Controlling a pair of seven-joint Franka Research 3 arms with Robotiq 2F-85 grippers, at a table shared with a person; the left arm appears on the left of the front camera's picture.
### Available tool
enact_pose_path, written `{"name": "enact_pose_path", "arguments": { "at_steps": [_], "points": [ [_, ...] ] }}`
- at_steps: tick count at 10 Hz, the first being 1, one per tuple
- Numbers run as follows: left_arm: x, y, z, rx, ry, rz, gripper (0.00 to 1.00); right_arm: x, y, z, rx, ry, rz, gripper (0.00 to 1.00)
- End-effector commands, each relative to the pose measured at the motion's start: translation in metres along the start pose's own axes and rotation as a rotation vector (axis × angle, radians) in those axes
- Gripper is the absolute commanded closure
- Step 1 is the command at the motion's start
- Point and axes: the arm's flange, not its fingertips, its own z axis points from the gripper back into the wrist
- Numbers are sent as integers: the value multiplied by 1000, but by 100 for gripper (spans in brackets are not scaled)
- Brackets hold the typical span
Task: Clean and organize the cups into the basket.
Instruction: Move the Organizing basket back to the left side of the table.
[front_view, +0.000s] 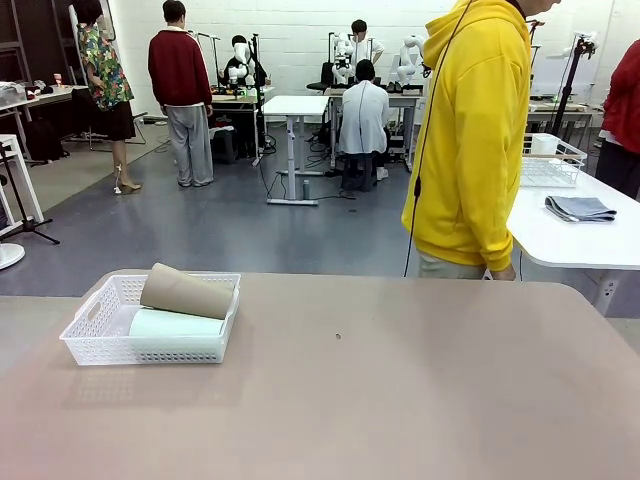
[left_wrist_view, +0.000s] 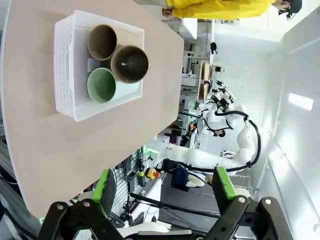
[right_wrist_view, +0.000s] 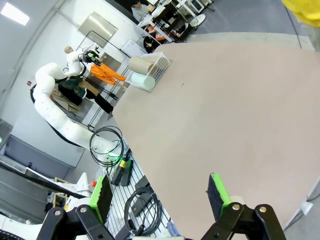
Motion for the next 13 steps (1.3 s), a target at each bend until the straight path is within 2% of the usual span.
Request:
{"name": "enact_pose_path", "arguments": {
  "at_steps": [1, 13],
  "points": [
    [-17, -8, -2, 14, -27, -30, 0, 1, 1, -1, 4, 3, 0, 0],
    [-17, -8, -2, 14, -27, -30, 0, 1, 1, -1, 4, 3, 0, 0]
  ]
}}
